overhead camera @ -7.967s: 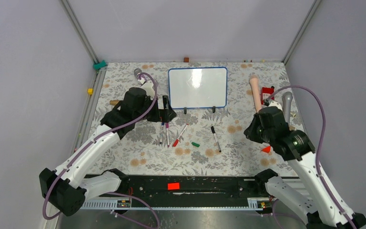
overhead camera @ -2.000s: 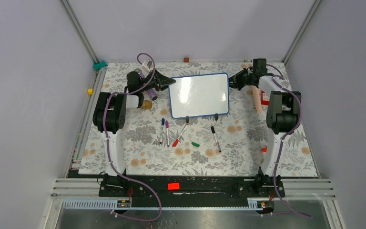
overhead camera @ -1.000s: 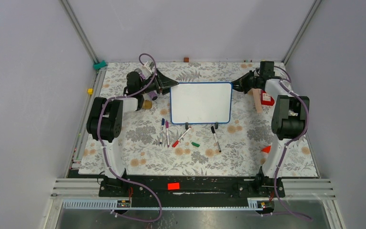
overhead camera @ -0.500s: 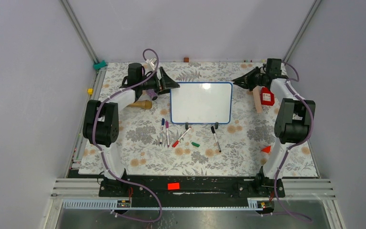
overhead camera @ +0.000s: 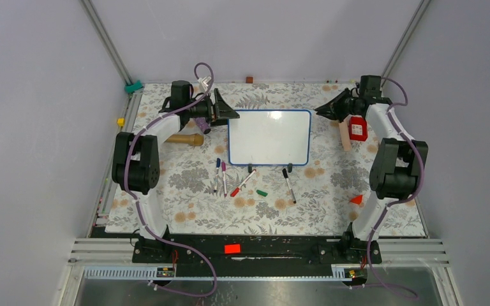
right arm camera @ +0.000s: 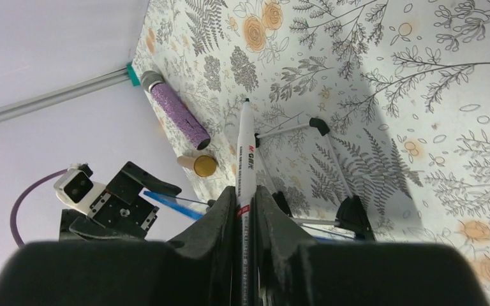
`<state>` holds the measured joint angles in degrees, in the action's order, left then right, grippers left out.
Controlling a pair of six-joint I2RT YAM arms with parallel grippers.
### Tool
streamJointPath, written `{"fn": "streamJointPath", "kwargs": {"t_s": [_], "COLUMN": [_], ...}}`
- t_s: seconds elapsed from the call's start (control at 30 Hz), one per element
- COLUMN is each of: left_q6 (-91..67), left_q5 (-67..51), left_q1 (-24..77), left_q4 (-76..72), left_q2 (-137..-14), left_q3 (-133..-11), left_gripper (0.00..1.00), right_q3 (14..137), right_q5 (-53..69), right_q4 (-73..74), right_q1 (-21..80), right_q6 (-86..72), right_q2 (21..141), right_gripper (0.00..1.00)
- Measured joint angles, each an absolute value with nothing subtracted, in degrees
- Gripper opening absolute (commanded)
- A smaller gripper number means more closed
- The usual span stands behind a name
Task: Write a sentence on the whiteboard
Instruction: Move the whiteboard to the center of the board, then write a sentence on the whiteboard.
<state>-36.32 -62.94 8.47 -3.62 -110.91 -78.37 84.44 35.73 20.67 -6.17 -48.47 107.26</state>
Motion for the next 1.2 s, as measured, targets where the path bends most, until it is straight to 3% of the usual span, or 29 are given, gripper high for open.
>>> {"fn": "streamJointPath", "kwargs": {"t_s": [0.47,0.7,1.07,1.2], "left_q6": [-23.2,-17.7,-16.3,-20.0], "left_q5": [-61.7,-53.4,-48.0,-49.5], "left_q1": [8.2,8.2,7.2,6.1], "left_q4": [10.9,18.0,17.8,12.2], "left_q2": [-109.4,-106.7,-102.6,-101.6], "left_q3": [-83.9,-85.5,-89.6,-87.6], "left_gripper": [0.96,0.94,0.99,0.93], "right_q3": [84.5,84.5,84.4,83.5], "right_q5": [31.9,30.5,29.1,28.8], "right_q4": [24.1,25.5,28.0,28.0], "right_q1": [-6.2,-6.2,-6.2,-6.2], "right_q6": [-43.9,-41.9,-39.7,-39.6], "right_q2": [102.8,99.5,93.1,90.8], "right_gripper": [0.0,0.0,0.0,0.0]}}
